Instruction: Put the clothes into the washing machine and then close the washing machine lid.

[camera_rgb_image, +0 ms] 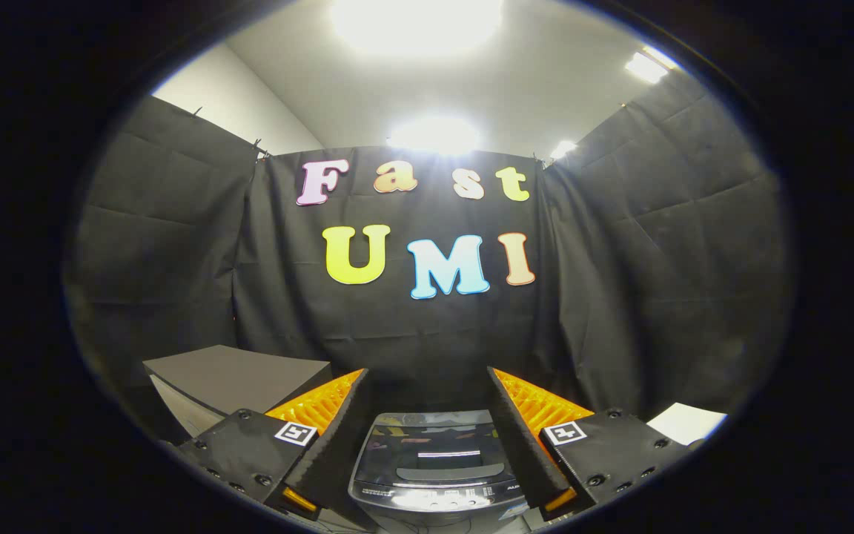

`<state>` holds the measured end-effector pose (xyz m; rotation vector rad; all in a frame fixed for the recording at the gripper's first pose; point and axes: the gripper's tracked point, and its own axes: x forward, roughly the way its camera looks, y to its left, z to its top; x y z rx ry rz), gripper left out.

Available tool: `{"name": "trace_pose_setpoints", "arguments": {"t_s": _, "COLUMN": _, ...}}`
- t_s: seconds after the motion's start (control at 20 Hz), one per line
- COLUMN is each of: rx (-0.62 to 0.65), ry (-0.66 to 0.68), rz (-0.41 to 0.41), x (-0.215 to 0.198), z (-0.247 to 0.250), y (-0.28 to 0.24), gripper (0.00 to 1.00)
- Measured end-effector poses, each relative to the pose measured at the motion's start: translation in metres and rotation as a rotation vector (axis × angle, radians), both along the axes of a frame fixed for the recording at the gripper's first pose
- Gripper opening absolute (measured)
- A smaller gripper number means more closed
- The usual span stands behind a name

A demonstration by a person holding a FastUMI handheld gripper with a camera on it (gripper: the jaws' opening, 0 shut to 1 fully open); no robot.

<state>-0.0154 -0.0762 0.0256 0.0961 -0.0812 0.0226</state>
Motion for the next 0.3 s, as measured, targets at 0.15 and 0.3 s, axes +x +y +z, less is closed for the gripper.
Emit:
{"name": "trace_pose_setpoints", "arguments": {"t_s": 0.15, "rx": 0.021, "ry": 0.004, "rz": -0.005, "x": 0.0027, "z": -0.0024, "y": 0.0007, "gripper": 0.95}}
{"name": "trace_pose_setpoints", "arguments": {"t_s": 0.3, "rx": 0.017, "ry": 0.005, "rz": -0.016, "x": 0.0043, "z": -0.0024, "y": -0.0025, "gripper": 0.95}}
